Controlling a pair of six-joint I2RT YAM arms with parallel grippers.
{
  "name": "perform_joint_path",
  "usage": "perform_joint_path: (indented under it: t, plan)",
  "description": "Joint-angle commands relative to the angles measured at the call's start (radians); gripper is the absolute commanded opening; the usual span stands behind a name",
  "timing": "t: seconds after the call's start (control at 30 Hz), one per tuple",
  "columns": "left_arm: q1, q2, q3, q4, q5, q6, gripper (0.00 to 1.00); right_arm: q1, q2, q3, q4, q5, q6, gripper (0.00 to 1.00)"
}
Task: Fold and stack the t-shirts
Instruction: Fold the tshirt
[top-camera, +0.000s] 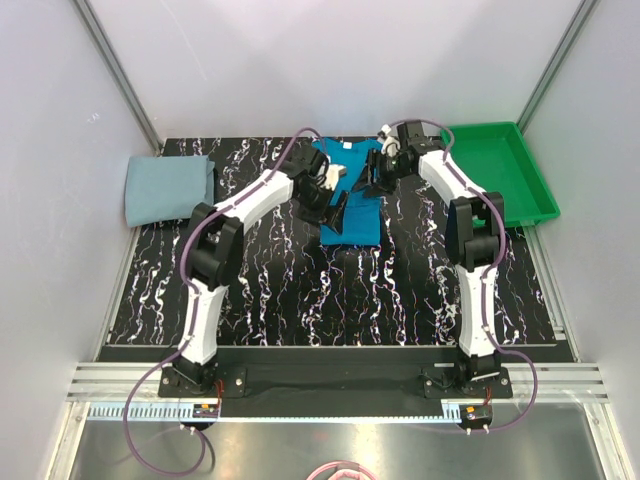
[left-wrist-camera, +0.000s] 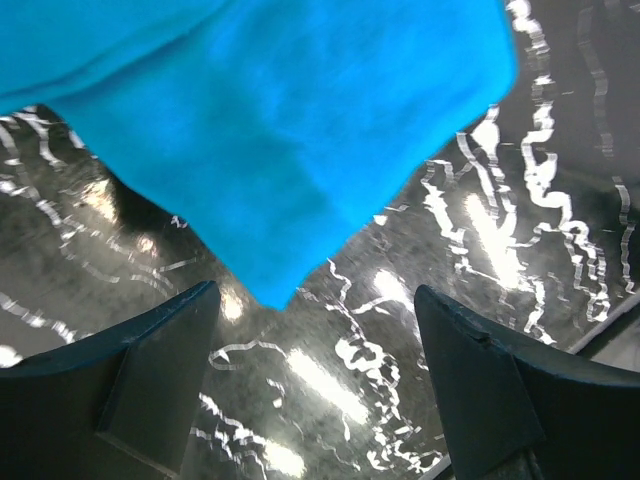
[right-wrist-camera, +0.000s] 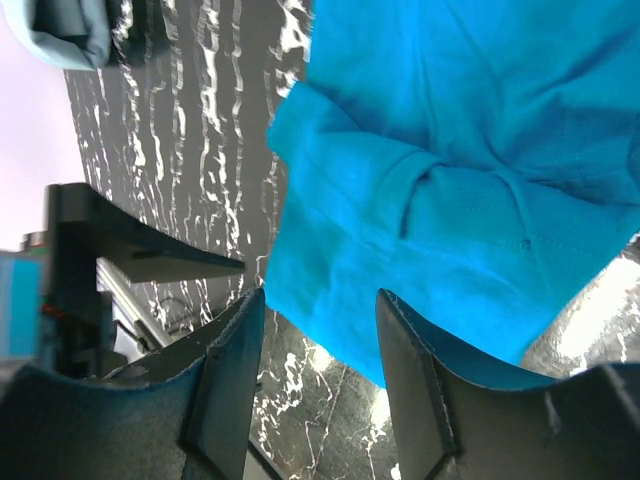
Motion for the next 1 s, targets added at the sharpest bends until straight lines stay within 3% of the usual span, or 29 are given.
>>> perform_joint_path:
  t: [0.0,0.2,0.5,0.97]
  plan:
    - [-0.012,0.045,0.046,0.027,0.046,-0.001,0.84,-0.004,0.025,0.019,0.018,-0.075,0.023,0.55]
    - [-0.018,0.110,0.100,0.032,0.050,-0.008,0.84,-0.004,0.053,0.016,0.031,-0.092,0.052,0.55]
    - [-0.026,0.114,0.057,0.033,-0.010,-0.029,0.84,0.000,0.085,-0.006,0.061,-0.119,0.100,0.55]
    - [-0.026,0.074,0.008,0.027,0.013,-0.057,0.84,0.025,0.089,-0.056,0.065,-0.135,0.114,0.54]
